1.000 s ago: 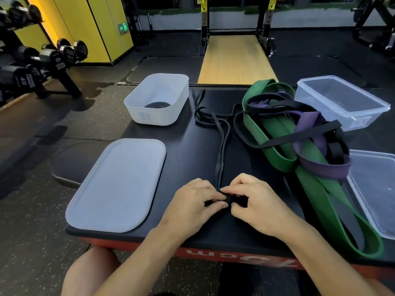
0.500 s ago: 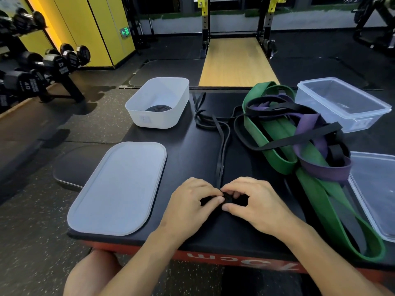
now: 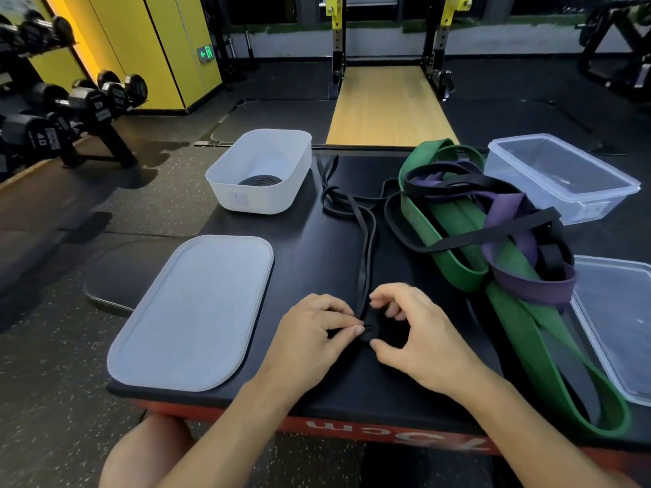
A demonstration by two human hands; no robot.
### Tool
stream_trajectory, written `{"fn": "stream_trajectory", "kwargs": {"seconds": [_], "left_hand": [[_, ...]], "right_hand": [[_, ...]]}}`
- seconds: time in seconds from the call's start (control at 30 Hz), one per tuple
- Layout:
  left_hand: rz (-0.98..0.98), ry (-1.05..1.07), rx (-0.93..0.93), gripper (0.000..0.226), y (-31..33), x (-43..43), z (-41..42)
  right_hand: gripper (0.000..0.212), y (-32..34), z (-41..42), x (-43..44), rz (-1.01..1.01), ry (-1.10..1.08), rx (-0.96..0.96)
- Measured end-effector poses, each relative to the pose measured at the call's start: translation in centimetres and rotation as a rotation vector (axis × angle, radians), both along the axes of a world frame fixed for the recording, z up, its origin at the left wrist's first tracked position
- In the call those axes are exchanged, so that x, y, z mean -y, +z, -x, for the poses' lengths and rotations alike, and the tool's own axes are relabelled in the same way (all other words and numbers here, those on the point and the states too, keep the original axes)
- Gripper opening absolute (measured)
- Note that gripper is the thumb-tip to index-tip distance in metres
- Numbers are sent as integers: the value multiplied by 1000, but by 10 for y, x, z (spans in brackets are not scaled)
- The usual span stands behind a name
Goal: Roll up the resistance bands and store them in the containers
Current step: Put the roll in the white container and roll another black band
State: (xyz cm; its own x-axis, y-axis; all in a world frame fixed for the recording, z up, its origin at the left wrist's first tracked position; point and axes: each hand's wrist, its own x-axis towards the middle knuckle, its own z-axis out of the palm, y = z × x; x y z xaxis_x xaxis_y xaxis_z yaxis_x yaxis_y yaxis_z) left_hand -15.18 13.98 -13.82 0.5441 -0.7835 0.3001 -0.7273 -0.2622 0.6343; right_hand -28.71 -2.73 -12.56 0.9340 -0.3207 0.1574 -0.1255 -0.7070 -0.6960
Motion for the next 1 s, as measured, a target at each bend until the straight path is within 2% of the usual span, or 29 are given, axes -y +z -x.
{"fn": "stream_trajectory", "kwargs": {"seconds": [0.07,0.13,0.3,0.53,0.67,0.77,0.9,1.0], "left_hand": [[5,-2,17,10,-1,0,0],[5,-1,17,10,-1,0,-1],[20,-20,-16,12,1,0,-1],[20,-17,-3,12,1,-1,-2],[13,-14,5,11,1,-1,-1],[15,2,40,11,-1,0,0],[14,0,57,11,-1,1,1],[11,-11,49,13,-1,-1,0]], "right_hand": [[48,0,-3,-2,71,5,-22],[50,-2,-8,-5,126,-11,-39],[34,-2,-14,-8,117,-63,-8],[50,6,-5,5,-29,20,-81],[47,4,-3,8,-67,51,-71],[43,-1,0,2,23,-22,-26],[59,-5,-6,-6,183,-119,-28],[52,-4,-15,-7,278,-122,-19]]}}
